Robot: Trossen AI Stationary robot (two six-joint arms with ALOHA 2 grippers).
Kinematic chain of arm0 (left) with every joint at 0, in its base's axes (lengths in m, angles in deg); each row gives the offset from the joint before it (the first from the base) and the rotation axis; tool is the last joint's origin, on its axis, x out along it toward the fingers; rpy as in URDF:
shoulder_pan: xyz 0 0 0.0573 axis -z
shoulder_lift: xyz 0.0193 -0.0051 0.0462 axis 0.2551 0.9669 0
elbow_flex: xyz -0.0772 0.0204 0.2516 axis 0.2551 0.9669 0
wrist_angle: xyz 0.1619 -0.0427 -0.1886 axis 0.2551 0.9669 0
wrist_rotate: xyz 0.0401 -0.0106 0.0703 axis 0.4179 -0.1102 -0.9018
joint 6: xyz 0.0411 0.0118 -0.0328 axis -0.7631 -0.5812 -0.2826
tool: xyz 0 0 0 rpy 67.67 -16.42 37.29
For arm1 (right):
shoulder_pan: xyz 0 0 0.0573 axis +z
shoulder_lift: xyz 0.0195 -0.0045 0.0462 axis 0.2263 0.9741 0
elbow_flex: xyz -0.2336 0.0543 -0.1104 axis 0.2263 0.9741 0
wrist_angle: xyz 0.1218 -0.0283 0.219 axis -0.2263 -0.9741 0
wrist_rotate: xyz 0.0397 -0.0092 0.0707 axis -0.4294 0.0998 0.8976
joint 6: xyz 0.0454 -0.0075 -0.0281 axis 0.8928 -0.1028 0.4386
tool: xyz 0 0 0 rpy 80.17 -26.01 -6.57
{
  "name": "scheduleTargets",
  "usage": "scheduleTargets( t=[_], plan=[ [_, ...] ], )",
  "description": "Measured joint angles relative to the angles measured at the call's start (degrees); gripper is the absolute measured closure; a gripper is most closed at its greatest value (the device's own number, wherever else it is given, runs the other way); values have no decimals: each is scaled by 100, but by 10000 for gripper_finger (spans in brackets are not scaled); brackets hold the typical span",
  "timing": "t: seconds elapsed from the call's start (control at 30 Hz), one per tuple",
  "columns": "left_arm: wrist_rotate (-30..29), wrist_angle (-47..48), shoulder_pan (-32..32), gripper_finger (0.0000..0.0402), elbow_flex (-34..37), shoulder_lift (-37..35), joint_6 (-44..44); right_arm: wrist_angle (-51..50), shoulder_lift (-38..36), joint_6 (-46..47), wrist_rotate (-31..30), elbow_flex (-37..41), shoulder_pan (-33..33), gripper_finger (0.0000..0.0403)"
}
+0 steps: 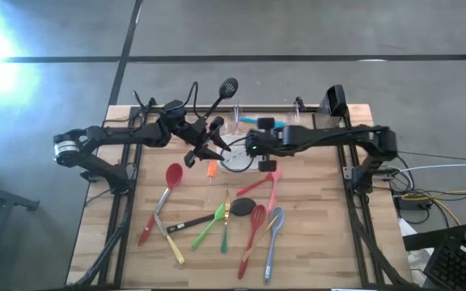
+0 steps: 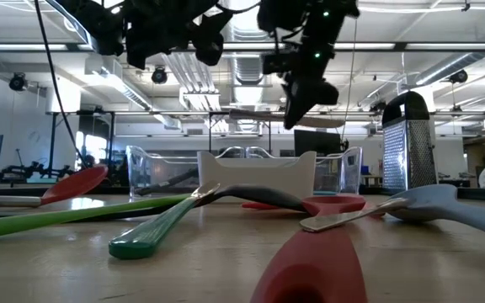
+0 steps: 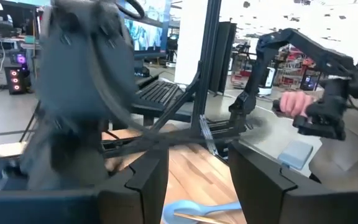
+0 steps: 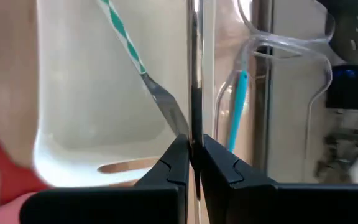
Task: Pick & Place Kitchen Items
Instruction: Put the silver table knife into the white bin
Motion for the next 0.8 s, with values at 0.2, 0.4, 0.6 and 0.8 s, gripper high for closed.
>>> scheduleTargets(
  t=[0.2, 0.4, 0.6, 0.8],
  plan=[
    [79, 39, -38, 232, -61, -66, 249, -417, 803, -324, -399, -870, 124, 392],
    [465, 102, -175, 232, -143, -452, 758, -678, 1259, -575, -686, -1323, 247, 392],
    [400, -110, -207, 232, -189, -892, 991, -1220, 1702, -861, -1216, -1589, 402, 392],
    [338, -36, -204, 232, -180, -1145, 994, -1631, 2062, -663, -1488, -1822, 487, 392]
  ],
)
